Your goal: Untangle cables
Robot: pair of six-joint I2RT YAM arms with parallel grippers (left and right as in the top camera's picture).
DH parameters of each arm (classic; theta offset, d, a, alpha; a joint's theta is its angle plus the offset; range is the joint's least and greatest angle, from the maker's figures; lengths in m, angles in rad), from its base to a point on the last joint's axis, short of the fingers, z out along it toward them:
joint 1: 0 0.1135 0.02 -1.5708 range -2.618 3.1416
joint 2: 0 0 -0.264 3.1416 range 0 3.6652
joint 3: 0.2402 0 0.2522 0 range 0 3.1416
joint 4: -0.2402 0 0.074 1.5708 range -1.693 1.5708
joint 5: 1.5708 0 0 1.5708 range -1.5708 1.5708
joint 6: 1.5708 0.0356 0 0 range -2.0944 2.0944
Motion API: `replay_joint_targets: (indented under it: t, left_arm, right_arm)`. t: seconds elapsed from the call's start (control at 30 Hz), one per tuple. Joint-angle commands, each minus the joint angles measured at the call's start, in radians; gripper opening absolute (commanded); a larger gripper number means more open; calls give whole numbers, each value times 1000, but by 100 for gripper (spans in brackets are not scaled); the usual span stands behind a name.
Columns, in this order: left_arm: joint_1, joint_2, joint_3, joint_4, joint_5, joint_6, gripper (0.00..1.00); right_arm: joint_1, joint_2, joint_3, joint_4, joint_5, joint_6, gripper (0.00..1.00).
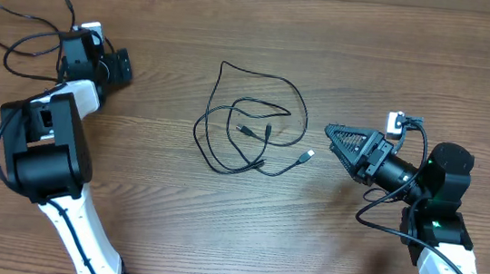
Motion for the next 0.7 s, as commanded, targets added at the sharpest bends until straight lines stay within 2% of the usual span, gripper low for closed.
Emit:
replay_joint_targets:
  t: [0.0,0.13,0.3,0.37,0.5,0.67]
  left_arm:
    - [4,79,-29,75,-19,23,99]
    - [4,77,-26,147,-17,-8,100]
    - [4,45,-26,97,68,-29,99]
    - [5,-8,-26,26,129,-30,100]
    - [5,-123,-26,-114,126,-41,99]
    - [5,-228,-26,-327,34,-72,100]
  right_arm:
    - [-1,-7,8,2,6,-9,100]
    - [-1,-7,8,2,6,-9,100]
    - [-1,-7,8,2,21,-8,100]
    - [-1,-7,8,2,21,-8,100]
    - [-1,-7,8,2,21,-8,100]
    - [-1,-7,8,2,21,-9,100]
